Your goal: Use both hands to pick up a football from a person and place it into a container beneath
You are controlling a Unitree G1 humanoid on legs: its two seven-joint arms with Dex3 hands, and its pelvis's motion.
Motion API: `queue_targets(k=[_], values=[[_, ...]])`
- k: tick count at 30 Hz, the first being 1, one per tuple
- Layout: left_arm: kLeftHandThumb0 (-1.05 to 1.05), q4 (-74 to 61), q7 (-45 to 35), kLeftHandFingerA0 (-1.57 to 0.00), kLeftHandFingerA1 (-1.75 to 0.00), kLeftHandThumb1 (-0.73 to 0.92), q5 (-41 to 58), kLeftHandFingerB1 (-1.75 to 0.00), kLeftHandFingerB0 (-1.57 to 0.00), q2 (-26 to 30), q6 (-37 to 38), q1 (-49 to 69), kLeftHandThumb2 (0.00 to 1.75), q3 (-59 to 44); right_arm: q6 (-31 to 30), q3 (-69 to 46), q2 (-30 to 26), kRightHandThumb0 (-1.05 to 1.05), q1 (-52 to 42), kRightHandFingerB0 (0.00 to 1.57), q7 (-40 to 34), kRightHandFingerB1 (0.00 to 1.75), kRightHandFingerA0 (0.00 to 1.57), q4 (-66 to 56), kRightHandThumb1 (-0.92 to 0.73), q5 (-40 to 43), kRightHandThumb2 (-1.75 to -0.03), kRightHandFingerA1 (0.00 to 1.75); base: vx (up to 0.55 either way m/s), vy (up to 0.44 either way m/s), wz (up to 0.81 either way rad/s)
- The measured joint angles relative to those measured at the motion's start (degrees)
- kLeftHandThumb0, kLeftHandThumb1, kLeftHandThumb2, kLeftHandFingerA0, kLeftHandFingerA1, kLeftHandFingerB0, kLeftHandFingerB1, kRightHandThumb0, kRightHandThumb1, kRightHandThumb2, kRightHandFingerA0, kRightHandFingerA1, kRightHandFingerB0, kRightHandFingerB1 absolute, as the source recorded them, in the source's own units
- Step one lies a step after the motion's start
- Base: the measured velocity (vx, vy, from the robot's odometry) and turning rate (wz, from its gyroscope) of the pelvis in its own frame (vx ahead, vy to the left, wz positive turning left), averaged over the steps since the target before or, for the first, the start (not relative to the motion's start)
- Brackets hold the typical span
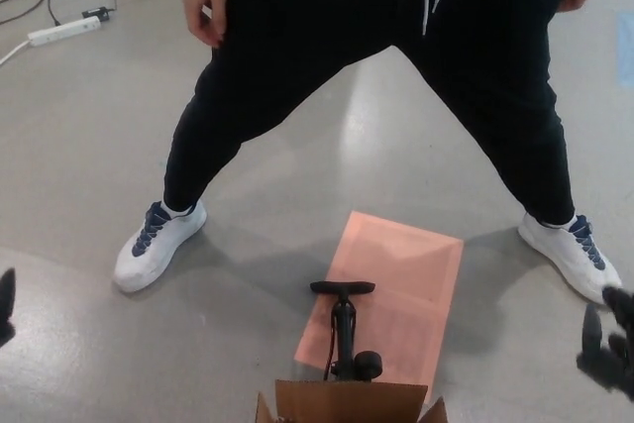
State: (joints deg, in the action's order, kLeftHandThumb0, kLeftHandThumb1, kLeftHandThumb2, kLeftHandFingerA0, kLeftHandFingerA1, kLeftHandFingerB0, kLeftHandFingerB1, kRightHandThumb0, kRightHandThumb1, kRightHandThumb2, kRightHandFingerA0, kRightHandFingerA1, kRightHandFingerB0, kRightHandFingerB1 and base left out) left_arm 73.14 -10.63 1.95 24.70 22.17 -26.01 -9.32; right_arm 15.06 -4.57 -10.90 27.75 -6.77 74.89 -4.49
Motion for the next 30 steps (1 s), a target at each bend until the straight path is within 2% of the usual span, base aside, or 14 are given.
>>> queue_targets(k=[1, 2, 8, 9, 13, 18, 19, 21, 23, 24, 25, 26, 28, 30], values=[[-0.68, 0.2, -0.1, -0.11, -0.46, 0.73, -0.18, -0.37, 0.0, 0.04, 0.0, 0.77, 1.07, 0.23, -0.16, 0.33, 0.0, -0.68, -0.99, 0.04, -0.24, 0.3, 0.05, 0.16, -0.74, -0.24, -1.06, 0.4, 0.0, 0.0, 0.0], [-0.34, 0.28, -0.2, 0.0, -0.46, 0.57, -0.36, -0.47, 0.0, 0.04, 0.0, 1.36, 1.12, 0.42, -0.16, 0.61, 0.0, -0.68, -1.66, 0.04, -0.39, 0.3, 0.05, 0.21, -0.75, -0.45, -1.06, 0.41, 0.0, 0.0, 0.0], [-0.34, 0.27, -0.64, 0.0, -0.46, 0.59, -1.46, -0.47, 0.0, -0.14, 0.01, 7.46, 1.13, 2.2, -0.11, 4.72, -0.01, -0.67, -7.4, 0.04, -1.18, 0.29, 0.05, 0.47, -0.75, -3.07, -1.06, 0.39, 0.0, 0.0, 0.0], [-0.34, 0.28, -0.68, 0.0, -0.47, 0.59, -1.7, -0.47, 0.0, -0.15, 0.01, 7.9, 1.13, 2.58, -0.13, 5.22, -0.01, -0.66, -8.03, 0.08, -1.22, 0.21, 0.13, 0.6, -0.92, -3.43, -0.69, 0.28, 0.0, 0.0, 0.0], [-0.34, 0.27, -0.75, 0.0, -0.47, 0.58, -2.51, -0.47, 0.0, -0.16, 0.01, 8.33, 1.13, 3.82, -0.2, 6.57, -0.01, -0.67, -9.07, 0.04, -1.33, 0.3, 0.05, 0.92, -0.75, -4.58, -1.05, 0.4, 0.0, 0.0, 0.0], [-0.34, 0.23, -0.75, 0.0, -0.47, 0.58, -3.43, -0.46, 0.0, -0.15, 0.01, 8.17, 1.12, 4.66, -0.7, 7.45, -0.01, -0.75, -9.17, 0.07, -1.46, 0.25, 0.08, 0.99, -0.78, -5.41, -1.05, 0.37, 0.0, 0.0, 0.0], [-0.67, 0.18, -0.75, -0.23, -0.31, 0.91, -3.6, -0.28, -0.16, -0.15, 0.01, 8.08, 0.67, 4.84, -0.81, 7.61, -0.02, -0.74, -9.15, 0.07, -1.46, 0.25, 0.08, 0.99, -0.78, -5.56, -1.04, 0.36, 0.0, 0.0, 0.0], [-0.67, 0.07, -0.74, -0.23, -0.31, 0.91, -3.9, -0.28, -0.16, -0.16, 0.01, 7.88, 0.67, 5.14, -1.05, 7.8, -0.04, -0.74, -9.13, 0.07, -1.45, 0.26, 0.08, 0.98, -0.77, -5.86, -1.03, 0.36, 0.0, 0.0, 0.0], [-0.66, -0.08, -0.67, -0.24, -0.32, 0.91, -4.19, -0.28, -0.17, -0.16, 0.01, 7.88, 0.67, 5.59, -1.22, 7.9, -0.08, -0.66, -9.14, 0.08, -1.41, 0.21, 0.12, 0.98, -0.92, -6.09, -0.7, 0.28, 0.0, 0.0, 0.0], [-0.66, -0.15, -0.55, -0.24, -0.32, 0.91, -4.39, -0.28, -0.17, -0.15, 0.01, 7.88, 0.67, 5.86, -1.3, 8.01, -0.11, -0.68, -9.16, 0.04, -1.39, 0.3, 0.05, 0.98, -0.75, -6.23, -1.06, 0.4, 0.0, 0.0, 0.0], [-0.66, -0.21, -0.44, -0.24, -0.32, 0.91, -4.53, -0.28, -0.17, -0.15, 0.01, 7.89, 0.67, 6.02, -1.36, 8.11, -0.14, -0.68, -9.17, 0.04, -1.38, 0.3, 0.05, 0.99, -0.75, -6.32, -1.06, 0.4, 0.0, 0.0, 0.0], [-0.33, -0.3, -0.28, 0.0, -0.47, 0.59, -4.82, -0.46, 0.0, -0.15, 0.01, 7.89, 1.13, 6.31, -1.5, 8.29, -0.18, -0.67, -9.19, 0.04, -1.38, 0.3, 0.05, 0.99, -0.75, -6.46, -1.06, 0.4, 0.0, 0.0, 0.0], [-0.34, -0.37, -0.14, 0.0, -0.47, 0.59, -5.21, -0.46, 0.0, -0.15, 0.01, 7.88, 1.13, 6.64, -1.76, 8.61, -0.3, -0.65, -9.19, 0.08, -1.32, 0.22, 0.12, 1.01, -0.92, -6.7, -0.71, 0.28, 0.0, 0.0, 0.0], [-0.34, -0.36, -0.09, 0.0, -0.46, 0.58, -5.46, -0.46, 0.0, -0.16, 0.01, 7.75, 1.12, 6.84, -2.0, 8.85, -0.45, -0.64, -9.12, 0.09, -1.26, 0.22, 0.12, 1.04, -0.92, -6.92, -0.69, 0.27, 0.0, 0.0, 0.0]])
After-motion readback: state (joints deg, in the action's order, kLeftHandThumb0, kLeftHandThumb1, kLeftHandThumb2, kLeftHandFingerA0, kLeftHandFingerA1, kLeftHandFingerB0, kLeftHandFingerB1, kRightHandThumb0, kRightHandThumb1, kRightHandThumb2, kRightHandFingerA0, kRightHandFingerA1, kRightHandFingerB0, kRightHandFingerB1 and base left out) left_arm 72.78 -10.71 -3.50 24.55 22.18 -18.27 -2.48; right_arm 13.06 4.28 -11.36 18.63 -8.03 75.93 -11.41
